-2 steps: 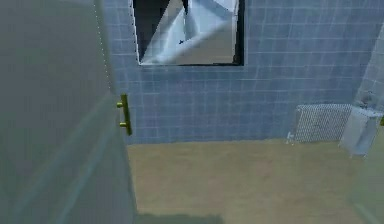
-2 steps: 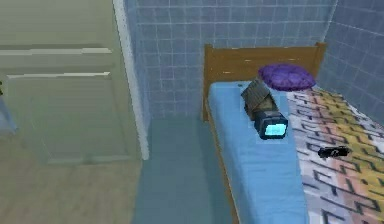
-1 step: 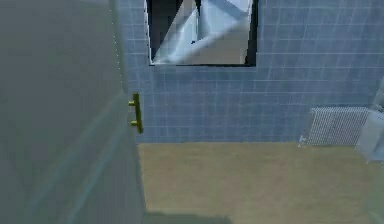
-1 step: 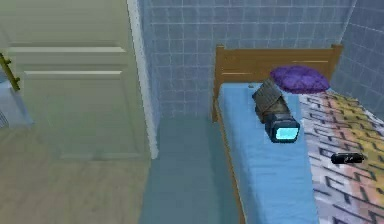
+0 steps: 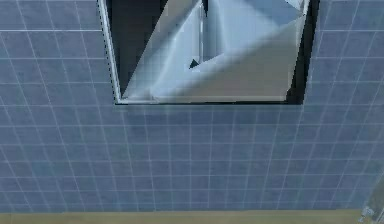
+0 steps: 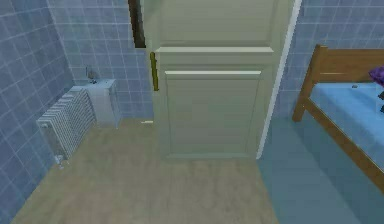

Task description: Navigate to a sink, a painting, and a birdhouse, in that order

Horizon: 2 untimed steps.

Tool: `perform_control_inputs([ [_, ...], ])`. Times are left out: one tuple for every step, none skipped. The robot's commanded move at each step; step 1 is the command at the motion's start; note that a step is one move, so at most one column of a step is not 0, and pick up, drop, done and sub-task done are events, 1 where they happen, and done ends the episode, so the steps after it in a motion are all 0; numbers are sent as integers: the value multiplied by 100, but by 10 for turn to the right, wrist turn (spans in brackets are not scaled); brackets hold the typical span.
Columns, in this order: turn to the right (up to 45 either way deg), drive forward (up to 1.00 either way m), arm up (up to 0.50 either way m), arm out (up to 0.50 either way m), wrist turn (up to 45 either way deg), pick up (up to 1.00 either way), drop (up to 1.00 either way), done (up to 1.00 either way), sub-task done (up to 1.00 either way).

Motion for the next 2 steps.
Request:
perform_control_inputs([
  [0, 35, 0, 0, 0, 0, 0, 0, 0],
  [-450, 0, 0, 0, 0, 0, 0, 0, 0],
])
